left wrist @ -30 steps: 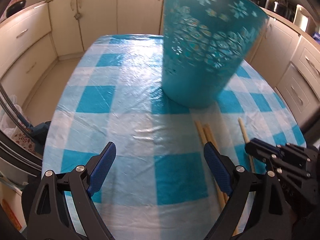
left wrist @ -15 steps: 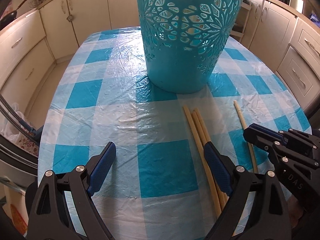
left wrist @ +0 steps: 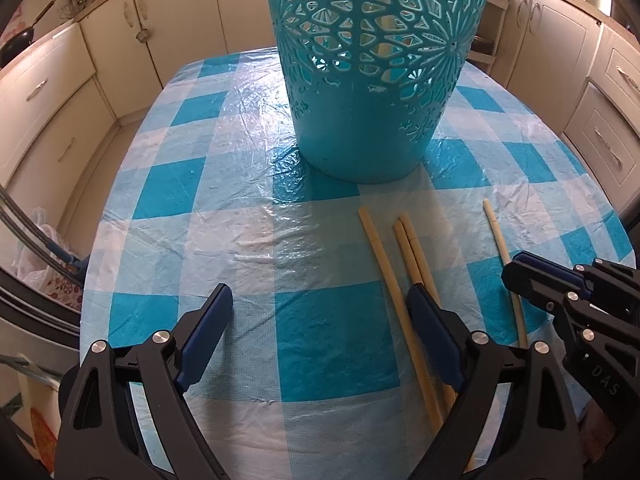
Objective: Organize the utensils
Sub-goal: 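Reach the left gripper to another chopstick and close on it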
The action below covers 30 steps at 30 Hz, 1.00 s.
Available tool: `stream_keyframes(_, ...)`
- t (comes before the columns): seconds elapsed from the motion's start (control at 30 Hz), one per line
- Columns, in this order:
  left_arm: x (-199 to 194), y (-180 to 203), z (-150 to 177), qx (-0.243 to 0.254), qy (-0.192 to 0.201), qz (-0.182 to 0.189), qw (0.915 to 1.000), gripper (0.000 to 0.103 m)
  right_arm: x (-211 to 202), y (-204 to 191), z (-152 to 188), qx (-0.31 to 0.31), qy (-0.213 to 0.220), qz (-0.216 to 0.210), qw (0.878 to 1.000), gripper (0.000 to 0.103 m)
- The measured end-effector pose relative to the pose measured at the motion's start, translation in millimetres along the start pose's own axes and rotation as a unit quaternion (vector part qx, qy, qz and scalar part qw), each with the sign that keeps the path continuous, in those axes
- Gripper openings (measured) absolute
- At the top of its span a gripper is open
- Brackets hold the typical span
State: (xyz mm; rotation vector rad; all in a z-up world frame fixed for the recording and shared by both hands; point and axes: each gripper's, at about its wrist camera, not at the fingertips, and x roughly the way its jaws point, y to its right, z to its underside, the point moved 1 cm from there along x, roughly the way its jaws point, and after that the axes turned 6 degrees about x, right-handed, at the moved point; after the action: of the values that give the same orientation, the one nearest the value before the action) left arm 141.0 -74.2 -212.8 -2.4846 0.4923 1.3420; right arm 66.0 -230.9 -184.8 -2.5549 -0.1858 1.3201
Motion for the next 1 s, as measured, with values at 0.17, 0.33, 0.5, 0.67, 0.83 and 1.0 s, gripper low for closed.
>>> stream_keyframes(0.17, -0.9, 4.7, -3.4, 0.052, 0.017, 0.036, 0.9979, 0.056, -6.2, -2.3, 7.4, -0.038, -0.023, -0.016, 0.999, 0.009)
stream_keyframes(0.33, 1.1, -1.3, -10.0, 0.077, 0.011, 0.059, 0.9952, 0.036, -4.2, 10.6, 0.7, 0.003, -0.017, -0.010, 1.000, 0.010)
stream_keyframes(0.5, 4.1, -13.4, -16.1, 0.063, 0.003, 0.097, 0.9933, 0.011, 2.7, 6.4, -6.0, 0.006, -0.011, -0.004, 1.000, 0.010)
stream_keyframes(0.67, 4.3, -11.1, -17.4, 0.092, -0.006, 0.105, 0.9902, 0.011, 2.7, 4.8, -7.3, -0.011, -0.015, -0.004, 1.000, 0.010)
stream_keyframes(0.83, 9.0, -15.2, -26.7, 0.070, -0.025, 0.086, 0.9935, 0.018, 4.1, 10.4, -11.7, 0.005, -0.011, 0.002, 1.000, 0.010)
stream_keyframes(1.0, 12.1, -13.2, -31.3, 0.063, -0.022, 0.060, 0.9960, 0.022, 5.0, 5.4, -11.3, -0.012, -0.008, 0.007, 1.000, 0.010)
